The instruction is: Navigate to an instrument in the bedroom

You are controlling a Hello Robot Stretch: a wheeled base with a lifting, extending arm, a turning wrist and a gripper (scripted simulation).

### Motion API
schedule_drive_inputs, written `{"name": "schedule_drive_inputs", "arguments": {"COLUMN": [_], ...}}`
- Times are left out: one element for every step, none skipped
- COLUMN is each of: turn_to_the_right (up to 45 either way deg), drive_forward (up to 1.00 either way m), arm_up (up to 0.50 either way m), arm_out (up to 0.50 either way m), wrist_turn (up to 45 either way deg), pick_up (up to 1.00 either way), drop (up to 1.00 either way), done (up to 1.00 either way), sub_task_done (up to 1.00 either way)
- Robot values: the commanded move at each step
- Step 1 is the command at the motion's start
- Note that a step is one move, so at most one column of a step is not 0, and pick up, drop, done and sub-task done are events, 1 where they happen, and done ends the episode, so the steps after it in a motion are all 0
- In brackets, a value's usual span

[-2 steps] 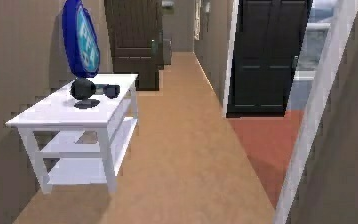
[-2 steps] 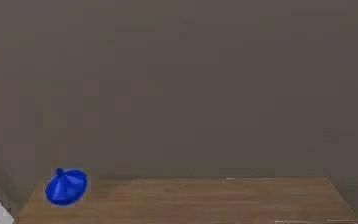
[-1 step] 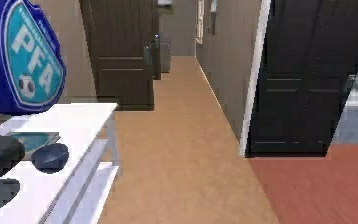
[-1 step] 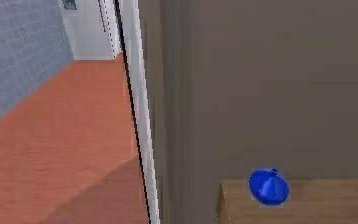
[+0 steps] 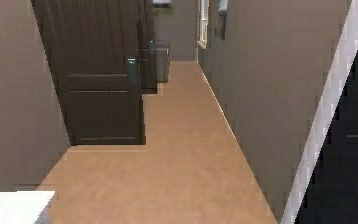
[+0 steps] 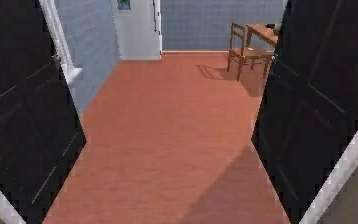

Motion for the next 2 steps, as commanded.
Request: {"name": "schedule_drive_inputs", "arguments": {"turn_to_the_right": [0.0,0.0], "drive_forward": [1.0,1.0], "arm_up": [0.0,0.0], "arm_out": [0.0,0.0], "wrist_turn": [0.0,0.0], "pick_up": [0.0,0.0], "drop": [0.0,0.0], "done": [0.0,0.0], "sub_task_done": [0.0,0.0]}}
